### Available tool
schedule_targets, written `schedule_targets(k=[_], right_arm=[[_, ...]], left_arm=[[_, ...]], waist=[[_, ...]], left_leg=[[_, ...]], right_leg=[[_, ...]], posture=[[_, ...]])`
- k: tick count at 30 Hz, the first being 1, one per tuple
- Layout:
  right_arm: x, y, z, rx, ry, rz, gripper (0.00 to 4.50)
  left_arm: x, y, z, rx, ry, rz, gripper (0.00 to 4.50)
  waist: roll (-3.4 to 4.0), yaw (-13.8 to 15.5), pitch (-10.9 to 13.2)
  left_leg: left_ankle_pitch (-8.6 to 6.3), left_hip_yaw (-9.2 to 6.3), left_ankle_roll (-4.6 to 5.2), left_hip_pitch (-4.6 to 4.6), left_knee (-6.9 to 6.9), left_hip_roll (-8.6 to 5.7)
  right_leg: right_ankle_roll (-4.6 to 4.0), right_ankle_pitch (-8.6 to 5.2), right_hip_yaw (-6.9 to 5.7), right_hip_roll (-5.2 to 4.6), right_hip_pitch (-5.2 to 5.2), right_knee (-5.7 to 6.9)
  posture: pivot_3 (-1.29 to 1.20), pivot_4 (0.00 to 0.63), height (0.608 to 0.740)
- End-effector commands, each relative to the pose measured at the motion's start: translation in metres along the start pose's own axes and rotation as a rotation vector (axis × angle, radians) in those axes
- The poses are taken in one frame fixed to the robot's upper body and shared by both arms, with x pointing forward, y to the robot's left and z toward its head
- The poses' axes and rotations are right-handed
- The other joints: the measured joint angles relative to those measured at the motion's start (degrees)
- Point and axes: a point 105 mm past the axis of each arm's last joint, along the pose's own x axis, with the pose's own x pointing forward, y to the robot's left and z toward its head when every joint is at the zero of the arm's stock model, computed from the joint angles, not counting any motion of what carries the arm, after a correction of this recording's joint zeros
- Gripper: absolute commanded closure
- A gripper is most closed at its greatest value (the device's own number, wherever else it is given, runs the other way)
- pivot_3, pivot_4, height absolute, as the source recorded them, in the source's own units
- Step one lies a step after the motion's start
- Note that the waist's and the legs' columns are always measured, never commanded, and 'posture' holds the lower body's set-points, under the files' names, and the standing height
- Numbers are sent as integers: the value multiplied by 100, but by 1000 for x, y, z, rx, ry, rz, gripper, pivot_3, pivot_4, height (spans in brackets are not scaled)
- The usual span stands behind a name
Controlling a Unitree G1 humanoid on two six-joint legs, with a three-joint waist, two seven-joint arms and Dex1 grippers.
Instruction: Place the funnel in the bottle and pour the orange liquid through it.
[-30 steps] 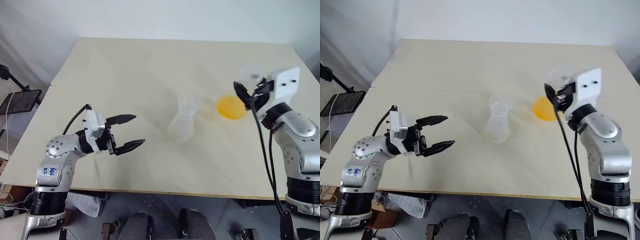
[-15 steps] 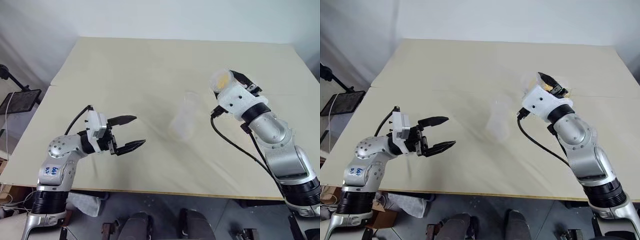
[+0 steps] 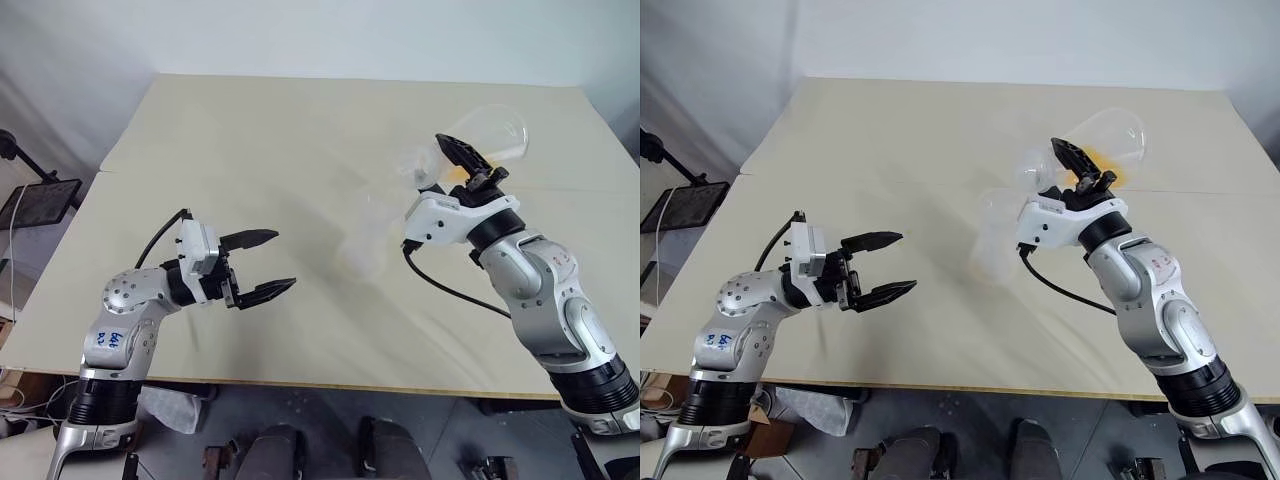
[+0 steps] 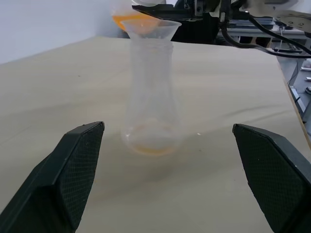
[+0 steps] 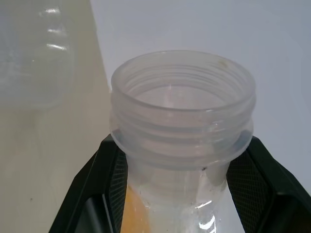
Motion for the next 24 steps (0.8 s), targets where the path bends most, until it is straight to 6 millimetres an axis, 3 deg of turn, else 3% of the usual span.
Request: schedule_targets(k=[1, 6, 24], right_arm=[[1, -19, 14, -85, -60, -82, 2086], [1, -21, 17, -195, -77, -103, 2086], [1, -20, 16, -340, -91, -129, 2086]], left_arm=[[3, 1, 7, 39, -19, -1, 0], [3, 1, 8, 39, -20, 0, 0], [6, 1, 9, 43, -29, 3, 0]], waist=[[0, 0, 0], [0, -2, 0], [0, -70, 0]], left_leg=[[0, 0, 0, 0, 0, 0], [0, 0, -1, 0, 0, 0], [2, -1, -4, 0, -3, 1]], right_leg=[[0, 0, 0, 0, 0, -1], [0, 0, 0, 0, 0, -1], [0, 0, -1, 2, 1, -2]], posture=[[0, 150, 740], [0, 150, 740], [0, 150, 740]])
